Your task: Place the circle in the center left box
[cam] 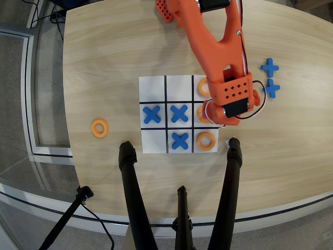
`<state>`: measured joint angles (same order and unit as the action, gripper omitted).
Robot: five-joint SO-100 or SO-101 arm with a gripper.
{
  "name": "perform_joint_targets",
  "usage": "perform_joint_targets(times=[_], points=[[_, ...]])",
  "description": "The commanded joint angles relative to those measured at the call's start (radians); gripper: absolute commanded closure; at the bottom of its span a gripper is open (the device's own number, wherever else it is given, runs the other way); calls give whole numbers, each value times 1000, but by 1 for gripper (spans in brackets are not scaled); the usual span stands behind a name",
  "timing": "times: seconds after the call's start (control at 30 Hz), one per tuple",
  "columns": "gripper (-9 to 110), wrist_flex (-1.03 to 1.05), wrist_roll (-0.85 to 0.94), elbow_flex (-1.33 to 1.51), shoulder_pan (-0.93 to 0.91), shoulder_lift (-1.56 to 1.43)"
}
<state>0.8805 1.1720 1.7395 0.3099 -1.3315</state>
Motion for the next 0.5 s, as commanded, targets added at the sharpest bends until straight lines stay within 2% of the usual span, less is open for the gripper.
perform_joint_targets(times=[0.0, 0.47], points=[[102, -14, 6, -18, -11, 0], [102, -23, 2, -15, -2, 11]])
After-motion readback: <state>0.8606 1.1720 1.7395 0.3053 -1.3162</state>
